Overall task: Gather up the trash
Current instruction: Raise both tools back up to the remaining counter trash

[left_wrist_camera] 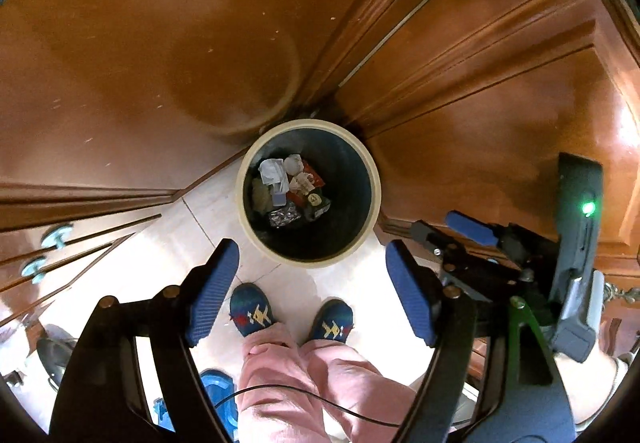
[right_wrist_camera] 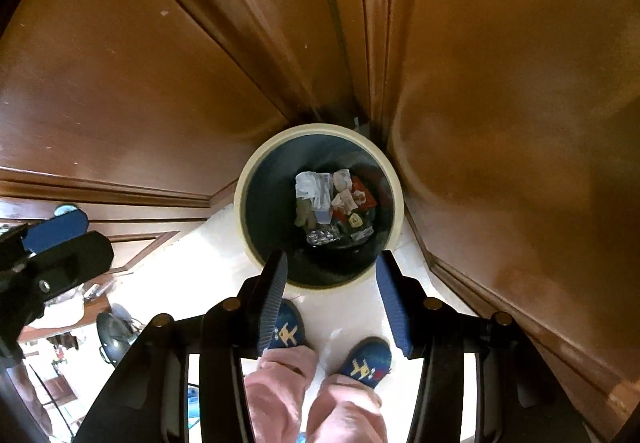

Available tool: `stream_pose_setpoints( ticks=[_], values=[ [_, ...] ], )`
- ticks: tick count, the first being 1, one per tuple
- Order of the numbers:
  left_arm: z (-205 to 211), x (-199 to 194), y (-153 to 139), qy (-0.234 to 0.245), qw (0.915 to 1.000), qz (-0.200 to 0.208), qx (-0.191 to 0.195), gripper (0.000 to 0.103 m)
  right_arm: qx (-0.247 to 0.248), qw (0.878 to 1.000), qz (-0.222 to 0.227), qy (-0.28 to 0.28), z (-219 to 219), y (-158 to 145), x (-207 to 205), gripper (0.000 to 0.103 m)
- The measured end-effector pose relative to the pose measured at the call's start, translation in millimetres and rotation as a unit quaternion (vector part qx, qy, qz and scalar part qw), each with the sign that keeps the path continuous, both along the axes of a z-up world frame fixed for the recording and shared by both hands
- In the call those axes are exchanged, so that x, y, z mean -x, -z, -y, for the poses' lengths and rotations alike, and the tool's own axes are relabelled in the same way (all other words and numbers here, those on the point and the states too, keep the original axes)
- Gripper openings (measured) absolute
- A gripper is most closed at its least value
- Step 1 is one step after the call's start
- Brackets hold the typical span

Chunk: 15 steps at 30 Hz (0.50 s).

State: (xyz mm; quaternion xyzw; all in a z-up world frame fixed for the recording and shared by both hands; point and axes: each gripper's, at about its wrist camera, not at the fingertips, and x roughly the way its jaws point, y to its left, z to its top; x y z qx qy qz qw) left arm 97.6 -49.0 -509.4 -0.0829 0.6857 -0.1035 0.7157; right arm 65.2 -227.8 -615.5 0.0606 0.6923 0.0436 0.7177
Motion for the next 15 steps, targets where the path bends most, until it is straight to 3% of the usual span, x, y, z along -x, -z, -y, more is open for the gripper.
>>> stream_pose_setpoints(
  ticks=[11,15],
  values=[
    [-4,33,-66,-0.021,0.9996,0.014,-0.010,0.078,-0.019,1.000,0.009,0.010,-3,-93,14,0.047],
    [-5,44,-100,-0.025,0.9992,0.030,-0.008,0.078,-0.029,0.999,0.019,0.008,-4,-140,24,0.054]
  ],
)
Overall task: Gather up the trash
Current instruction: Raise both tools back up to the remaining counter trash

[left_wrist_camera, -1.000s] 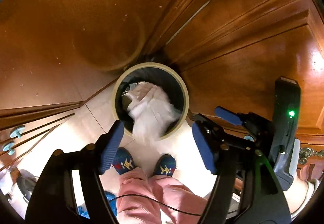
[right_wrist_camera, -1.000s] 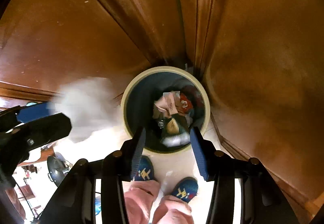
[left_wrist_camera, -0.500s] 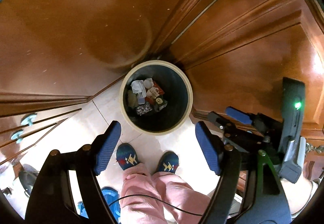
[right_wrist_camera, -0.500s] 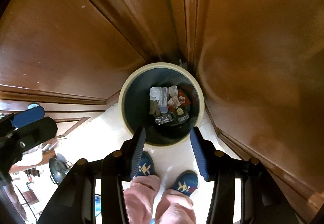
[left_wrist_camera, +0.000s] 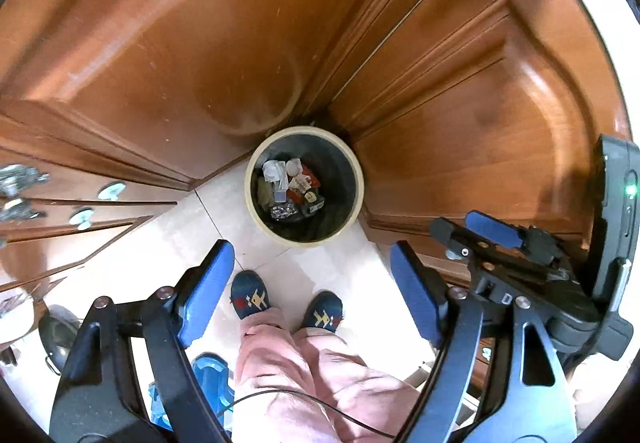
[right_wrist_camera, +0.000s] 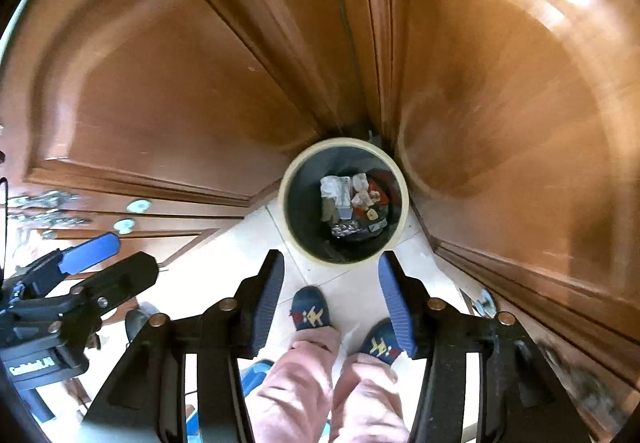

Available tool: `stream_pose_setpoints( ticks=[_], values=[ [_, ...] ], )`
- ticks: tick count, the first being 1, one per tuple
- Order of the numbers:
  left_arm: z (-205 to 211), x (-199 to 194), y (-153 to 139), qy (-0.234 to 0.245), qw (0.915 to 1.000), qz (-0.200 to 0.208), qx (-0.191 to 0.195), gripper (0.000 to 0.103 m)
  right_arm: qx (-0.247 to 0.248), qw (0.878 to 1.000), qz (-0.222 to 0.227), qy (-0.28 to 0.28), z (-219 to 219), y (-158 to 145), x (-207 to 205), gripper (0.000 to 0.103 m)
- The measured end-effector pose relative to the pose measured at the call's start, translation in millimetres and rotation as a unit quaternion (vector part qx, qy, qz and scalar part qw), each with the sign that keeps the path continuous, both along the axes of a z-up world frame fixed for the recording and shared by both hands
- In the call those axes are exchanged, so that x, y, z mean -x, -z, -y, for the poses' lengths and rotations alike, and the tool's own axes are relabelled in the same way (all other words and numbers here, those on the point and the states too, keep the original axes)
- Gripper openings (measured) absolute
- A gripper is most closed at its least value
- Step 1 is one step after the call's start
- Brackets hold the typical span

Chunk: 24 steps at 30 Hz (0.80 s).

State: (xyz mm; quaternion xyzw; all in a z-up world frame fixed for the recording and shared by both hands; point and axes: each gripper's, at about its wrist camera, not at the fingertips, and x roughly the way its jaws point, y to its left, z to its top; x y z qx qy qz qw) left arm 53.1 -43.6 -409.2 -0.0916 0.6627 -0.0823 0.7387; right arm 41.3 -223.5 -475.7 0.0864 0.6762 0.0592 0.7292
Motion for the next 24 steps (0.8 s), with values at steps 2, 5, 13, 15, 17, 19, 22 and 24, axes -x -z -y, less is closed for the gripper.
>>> stream_pose_setpoints(
  ticks=[2,5,13,15,17,19,22,24],
  values=[
    [0,7,-21,-0.001,0.9999,0.012,-0.003,0.078,-0.004,1.000,0.011,-0.008,-2,-24,4,0.058],
    [-4,17,-50,-0.007,0.9995,0.030,-0.006,0.078,-0.007,0.999,0.032,-0.018,-5,-65,10,0.058],
    [-21,42,-134,-0.029,0.9963,0.080,-0.013,0.078,-0.027,0.996,0.075,-0.041,-13,-154,23,0.075],
    [-24,48,-160,-0.033,0.9947,0.096,-0.016,0.078,-0.030,0.995,0.085,-0.049,-15,-176,26,0.078],
    [-25,53,-186,-0.038,0.9923,0.116,-0.018,0.079,-0.033,0.993,0.099,-0.057,-15,-194,27,0.080],
    [-26,57,-210,-0.042,0.9893,0.138,-0.022,0.079,-0.036,0.990,0.119,-0.065,-13,-218,30,0.083],
    [-26,63,-250,-0.049,0.9831,0.175,-0.022,0.079,-0.037,0.985,0.152,-0.072,-6,-252,31,0.086],
    [-25,66,-272,-0.053,0.9792,0.195,-0.023,0.079,-0.042,0.981,0.174,-0.074,0,-275,31,0.086]
  ],
)
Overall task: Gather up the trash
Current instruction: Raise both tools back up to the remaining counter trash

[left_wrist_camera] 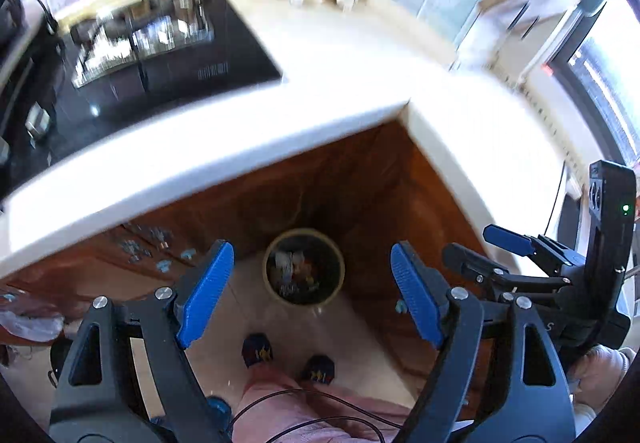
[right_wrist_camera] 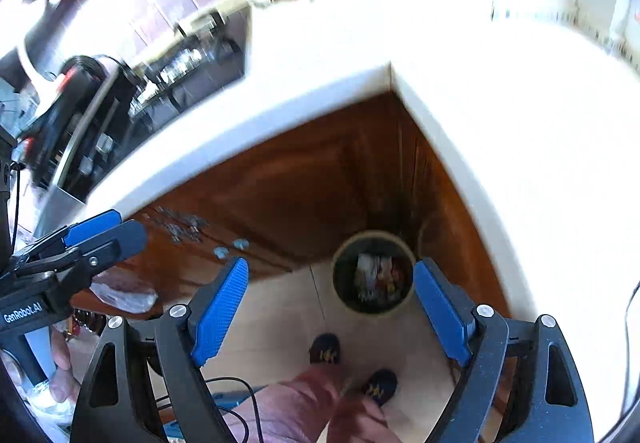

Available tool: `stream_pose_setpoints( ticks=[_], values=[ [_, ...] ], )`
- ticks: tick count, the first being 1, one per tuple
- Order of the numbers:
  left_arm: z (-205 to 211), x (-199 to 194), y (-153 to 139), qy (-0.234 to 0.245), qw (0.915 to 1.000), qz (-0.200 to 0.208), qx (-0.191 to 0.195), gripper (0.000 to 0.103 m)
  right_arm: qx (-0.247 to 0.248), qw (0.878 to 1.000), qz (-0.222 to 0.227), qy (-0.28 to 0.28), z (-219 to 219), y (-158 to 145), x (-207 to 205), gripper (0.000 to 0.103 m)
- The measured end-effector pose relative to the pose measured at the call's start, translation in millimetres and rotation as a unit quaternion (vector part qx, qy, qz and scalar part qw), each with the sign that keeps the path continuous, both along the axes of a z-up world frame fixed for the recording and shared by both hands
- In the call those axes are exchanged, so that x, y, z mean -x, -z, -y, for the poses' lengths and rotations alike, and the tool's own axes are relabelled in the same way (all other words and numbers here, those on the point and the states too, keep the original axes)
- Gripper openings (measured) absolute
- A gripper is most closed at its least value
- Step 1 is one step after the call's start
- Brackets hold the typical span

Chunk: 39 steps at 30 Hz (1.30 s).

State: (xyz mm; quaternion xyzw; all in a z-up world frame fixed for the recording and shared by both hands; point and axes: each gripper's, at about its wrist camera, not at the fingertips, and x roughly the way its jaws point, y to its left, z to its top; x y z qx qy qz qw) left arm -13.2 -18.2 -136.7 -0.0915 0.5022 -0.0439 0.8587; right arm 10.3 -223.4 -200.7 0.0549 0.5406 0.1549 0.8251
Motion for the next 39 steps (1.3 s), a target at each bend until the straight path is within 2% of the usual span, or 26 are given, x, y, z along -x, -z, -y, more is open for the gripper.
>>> stream_pose_setpoints(
  ticks=[6,13,16,19,23,29,34,39],
  values=[
    [7,3,-64,0.003,0.9986,0.053,-0.005,0.079,-0.011,0.998,0.061,-0.010,14,-72,-6,0.086],
    [13,-18,-124,0.005,0.9945,0.099,-0.034,0.079,-0.010,0.991,0.131,-0.031,24,-148,-23,0.086],
    [12,-37,-150,0.013,0.9922,0.111,-0.055,0.079,-0.001,0.987,0.156,-0.039,21,-170,-36,0.086],
    [4,-64,-171,0.025,0.9915,0.113,-0.059,0.079,0.002,0.984,0.173,-0.044,16,-186,-52,0.086],
    [-16,-121,-191,0.035,0.9908,0.112,-0.067,0.079,0.011,0.981,0.188,-0.046,-2,-208,-92,0.086],
    [-52,-232,-191,0.054,0.9921,0.100,-0.052,0.079,0.035,0.980,0.191,-0.032,-26,-222,-189,0.086],
    [-75,-334,-167,0.075,0.9938,0.074,-0.037,0.079,0.048,0.985,0.164,-0.020,-50,-200,-292,0.080],
    [-90,-425,-121,0.092,0.9947,0.038,-0.027,0.079,0.070,0.990,0.126,-0.004,-65,-160,-393,0.076]
  ],
)
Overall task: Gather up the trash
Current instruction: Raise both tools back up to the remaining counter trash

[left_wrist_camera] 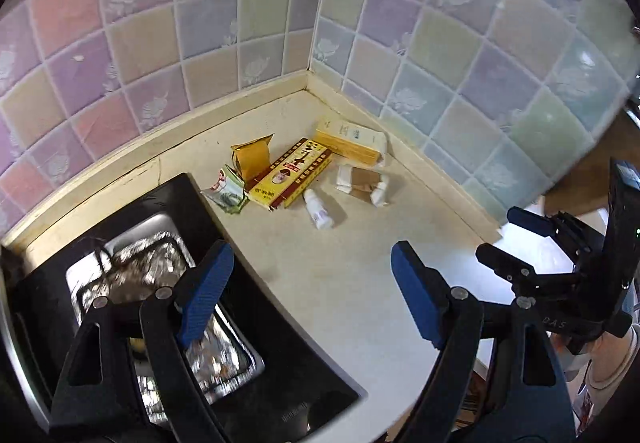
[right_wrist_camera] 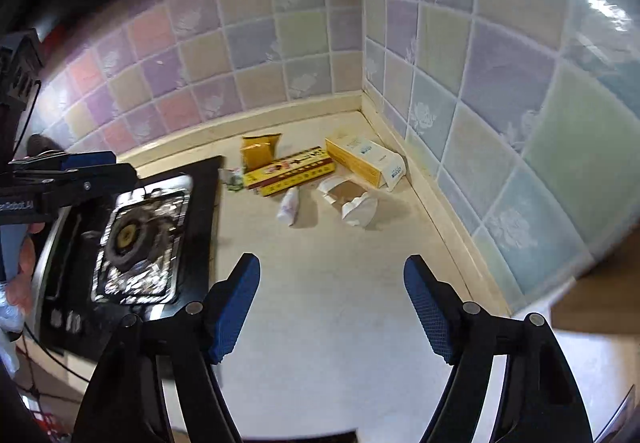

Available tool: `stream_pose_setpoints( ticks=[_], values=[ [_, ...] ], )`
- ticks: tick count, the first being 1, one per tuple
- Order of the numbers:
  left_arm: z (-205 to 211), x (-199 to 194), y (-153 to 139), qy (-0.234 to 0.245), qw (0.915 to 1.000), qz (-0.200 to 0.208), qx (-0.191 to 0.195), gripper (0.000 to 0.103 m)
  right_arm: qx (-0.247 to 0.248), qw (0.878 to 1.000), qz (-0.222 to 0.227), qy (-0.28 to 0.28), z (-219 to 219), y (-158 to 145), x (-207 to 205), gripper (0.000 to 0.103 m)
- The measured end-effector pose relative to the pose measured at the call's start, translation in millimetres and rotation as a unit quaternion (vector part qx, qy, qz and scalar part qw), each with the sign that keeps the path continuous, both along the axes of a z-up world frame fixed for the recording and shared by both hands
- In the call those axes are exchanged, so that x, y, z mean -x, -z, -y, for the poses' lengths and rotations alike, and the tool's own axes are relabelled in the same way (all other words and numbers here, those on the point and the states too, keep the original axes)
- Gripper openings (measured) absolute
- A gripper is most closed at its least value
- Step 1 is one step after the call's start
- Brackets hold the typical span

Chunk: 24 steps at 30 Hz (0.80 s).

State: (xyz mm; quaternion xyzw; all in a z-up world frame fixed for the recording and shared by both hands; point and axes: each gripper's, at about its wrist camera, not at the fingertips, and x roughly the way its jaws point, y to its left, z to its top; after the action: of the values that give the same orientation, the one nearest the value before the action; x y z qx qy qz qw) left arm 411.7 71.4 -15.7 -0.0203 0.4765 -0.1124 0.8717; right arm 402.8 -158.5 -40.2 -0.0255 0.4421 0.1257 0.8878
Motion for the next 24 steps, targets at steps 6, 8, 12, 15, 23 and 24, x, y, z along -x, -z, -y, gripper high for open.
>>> stream_pose_setpoints(
  ticks=[6,8,12,15,23,24],
  values=[
    [-17,-88,63,-0.006,0.9990,-0.043,0.007,0.079,0.021,0.999,-0.028,0.020,-8,54,-92,0.076],
    [-22,-112,81,-0.008,0.9987,-0.049,0.007,0.079,0.023,0.999,-0.039,0.020,-10,74,-120,0.076],
    [-28,-148,107,-0.001,0.9984,-0.057,-0.004,0.079,0.021,0.998,-0.063,0.019,-14,112,-158,0.076],
    [-34,-166,121,0.002,0.9984,-0.057,-0.005,0.079,0.028,0.997,-0.077,0.011,-20,136,-177,0.076],
    [-29,-196,147,0.037,0.9972,-0.065,-0.011,0.079,0.050,0.995,-0.090,0.000,-32,176,-214,0.076],
    [-26,-199,149,0.043,0.9969,-0.064,-0.012,0.079,0.055,0.994,-0.091,-0.004,-35,181,-218,0.076]
  ],
)
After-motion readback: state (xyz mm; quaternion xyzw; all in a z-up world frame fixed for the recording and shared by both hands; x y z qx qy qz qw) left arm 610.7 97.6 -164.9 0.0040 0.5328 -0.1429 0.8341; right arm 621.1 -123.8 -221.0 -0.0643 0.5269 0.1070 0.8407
